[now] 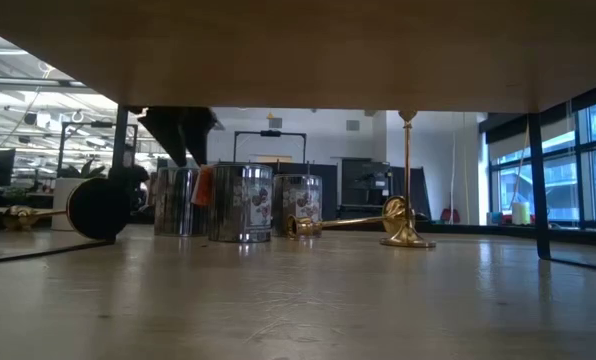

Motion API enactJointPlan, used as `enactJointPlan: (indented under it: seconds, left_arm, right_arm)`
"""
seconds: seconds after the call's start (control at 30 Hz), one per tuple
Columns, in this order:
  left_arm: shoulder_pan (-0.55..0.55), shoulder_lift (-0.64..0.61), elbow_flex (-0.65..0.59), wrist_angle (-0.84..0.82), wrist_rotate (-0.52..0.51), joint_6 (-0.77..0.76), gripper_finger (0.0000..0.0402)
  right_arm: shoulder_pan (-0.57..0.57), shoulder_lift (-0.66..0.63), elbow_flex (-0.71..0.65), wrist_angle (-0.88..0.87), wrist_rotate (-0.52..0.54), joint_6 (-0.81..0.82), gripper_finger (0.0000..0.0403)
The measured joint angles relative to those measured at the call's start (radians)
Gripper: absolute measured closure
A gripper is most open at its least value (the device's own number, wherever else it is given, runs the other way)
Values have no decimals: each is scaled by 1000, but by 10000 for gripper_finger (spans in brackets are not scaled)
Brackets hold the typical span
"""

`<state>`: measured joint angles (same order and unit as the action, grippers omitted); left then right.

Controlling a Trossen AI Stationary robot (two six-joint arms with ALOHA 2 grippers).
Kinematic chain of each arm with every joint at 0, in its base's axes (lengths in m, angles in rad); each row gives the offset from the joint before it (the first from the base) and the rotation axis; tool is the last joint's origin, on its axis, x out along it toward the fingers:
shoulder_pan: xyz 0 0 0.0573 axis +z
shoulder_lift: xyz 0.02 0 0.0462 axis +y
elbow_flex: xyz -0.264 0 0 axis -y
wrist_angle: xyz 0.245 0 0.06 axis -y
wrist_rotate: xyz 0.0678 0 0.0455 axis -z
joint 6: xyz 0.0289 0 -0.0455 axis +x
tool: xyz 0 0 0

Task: Pick & Place candle stick holders
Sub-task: Put the top left silver scented candle on the shelf

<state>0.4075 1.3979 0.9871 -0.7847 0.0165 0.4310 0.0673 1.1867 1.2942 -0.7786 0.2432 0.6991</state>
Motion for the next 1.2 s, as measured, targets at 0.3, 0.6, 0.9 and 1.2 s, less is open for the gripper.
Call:
enactJointPlan:
  seconds: [0.3, 0.6, 0.9, 1.2]
  left_arm:
    - [-2, 0, 0, -22, 39, 35, 1]
    - [-31, 26, -47, 39, 64, 29, 1]
    - [-35, 34, -137, 111, 52, 26, 1]
    - [-59, 34, -148, 148, 57, -224, 2]
  right_arm:
    - [-1, 19, 0, 10, 51, 19, 20]
    - [-1, 32, 0, 24, 52, 19, 20]
    - [-1, 31, 0, 27, 51, 19, 20]
    - [-1, 31, 0, 20, 44, 19, 20]
